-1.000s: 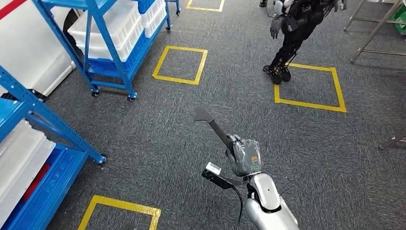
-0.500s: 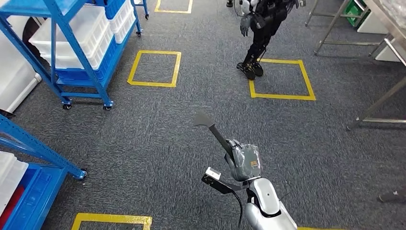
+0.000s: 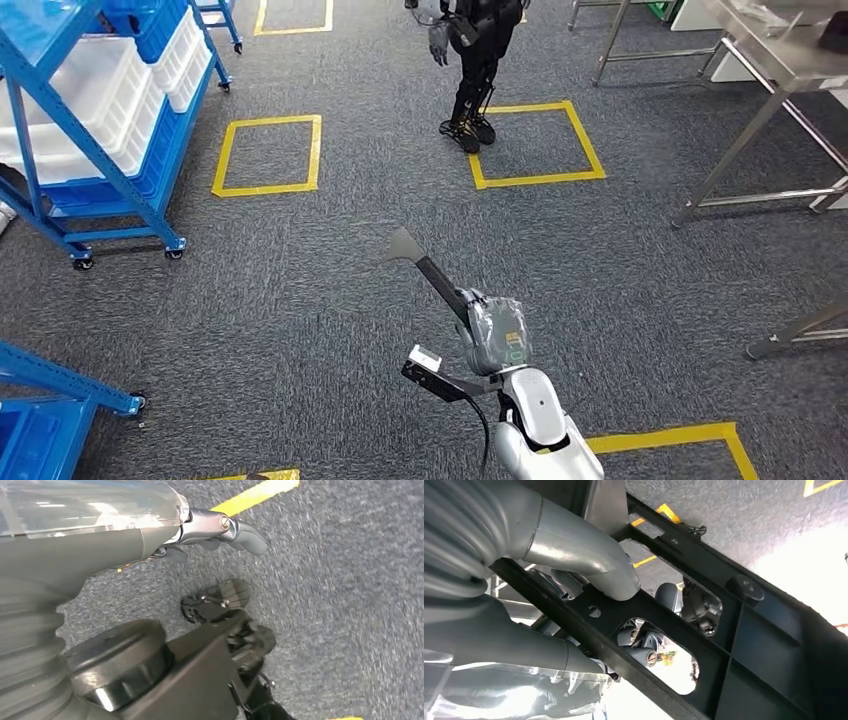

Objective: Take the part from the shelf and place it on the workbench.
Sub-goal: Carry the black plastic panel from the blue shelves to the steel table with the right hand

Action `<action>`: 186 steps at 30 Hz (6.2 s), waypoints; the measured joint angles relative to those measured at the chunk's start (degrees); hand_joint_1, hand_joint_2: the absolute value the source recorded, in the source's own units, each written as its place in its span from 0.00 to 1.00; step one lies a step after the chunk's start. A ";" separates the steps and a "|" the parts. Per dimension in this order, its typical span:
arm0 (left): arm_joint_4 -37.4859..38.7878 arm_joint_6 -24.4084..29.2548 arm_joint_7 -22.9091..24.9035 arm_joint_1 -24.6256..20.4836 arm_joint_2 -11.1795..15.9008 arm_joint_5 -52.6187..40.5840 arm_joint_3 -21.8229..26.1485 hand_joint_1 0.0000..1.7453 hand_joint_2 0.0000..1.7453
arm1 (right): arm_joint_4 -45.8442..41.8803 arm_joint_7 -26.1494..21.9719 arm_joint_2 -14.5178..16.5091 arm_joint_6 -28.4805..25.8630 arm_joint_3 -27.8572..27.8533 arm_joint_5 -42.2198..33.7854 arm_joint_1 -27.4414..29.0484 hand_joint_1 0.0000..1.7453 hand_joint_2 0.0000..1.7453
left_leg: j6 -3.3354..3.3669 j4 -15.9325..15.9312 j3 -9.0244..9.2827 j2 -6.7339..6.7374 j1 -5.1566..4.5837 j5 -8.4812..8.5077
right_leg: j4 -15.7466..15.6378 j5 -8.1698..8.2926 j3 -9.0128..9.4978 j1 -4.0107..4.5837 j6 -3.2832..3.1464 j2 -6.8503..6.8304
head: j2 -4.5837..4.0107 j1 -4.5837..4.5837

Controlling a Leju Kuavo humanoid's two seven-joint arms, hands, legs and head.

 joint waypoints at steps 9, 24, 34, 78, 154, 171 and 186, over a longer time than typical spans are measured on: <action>0.01 -0.25 -0.42 0.31 0.33 0.21 0.76 0.00 1.00 | 0.12 -0.82 2.10 1.80 0.19 0.90 -1.51 1.00 1.00 | 0.08 -2.70 0.65 -5.55 0.59 3.24 | 1.09 -0.13 -0.44 0.10 0.51 5.74 | 0.00 0.00; 0.00 -0.51 0.10 -0.63 -0.06 -0.81 0.86 0.00 1.00 | 0.38 -1.60 1.92 2.12 -0.15 0.99 -2.27 1.00 1.00 | 2.22 -4.66 1.59 2.11 -0.34 3.44 | 2.01 -0.68 -0.49 0.78 1.72 -2.63 | 0.00 0.02; 0.00 -0.52 1.37 -1.07 -0.29 -1.98 0.73 0.00 1.00 | -0.45 -1.90 0.77 1.19 -1.20 0.32 -0.18 1.00 1.00 | -0.01 11.12 -4.83 -1.66 0.05 -4.22 | -0.37 -0.10 0.58 0.47 -0.36 2.27 | 0.00 0.00; -0.02 -0.99 2.52 -1.44 -0.26 -0.68 0.16 0.00 1.00 | -0.98 -1.67 -1.53 0.31 -1.89 -2.45 -0.50 1.00 1.00 | 2.81 -5.49 1.18 -2.60 0.40 4.40 | 10.29 -5.04 -5.65 0.23 2.92 1.50 | 0.00 0.01; -0.02 -9.75 -2.20 -0.94 -0.21 0.49 0.44 0.00 1.00 | -1.60 -2.25 -1.02 1.79 -1.36 -3.03 -1.35 1.00 1.00 | 0.51 2.80 -0.89 -0.93 0.15 -2.25 | -0.86 0.80 0.15 0.25 0.47 -0.09 | 0.00 0.00; -0.02 -13.69 5.61 -2.41 0.79 2.54 1.78 0.00 1.00 | 19.15 -11.79 -6.08 26.65 3.86 -15.95 -30.76 1.00 1.00 | 2.87 -4.21 -0.64 -2.58 -0.63 4.65 | 0.01 1.03 -0.76 0.18 1.93 2.73 | 0.00 0.00; -0.02 -13.82 7.30 -4.22 1.14 2.14 1.85 0.00 1.00 | 34.97 -6.72 -7.68 25.96 33.59 5.96 -58.82 1.00 1.00 | 4.26 -5.61 0.38 -2.66 -0.38 4.38 | 1.78 1.47 -1.49 0.00 3.64 2.01 | 0.00 0.02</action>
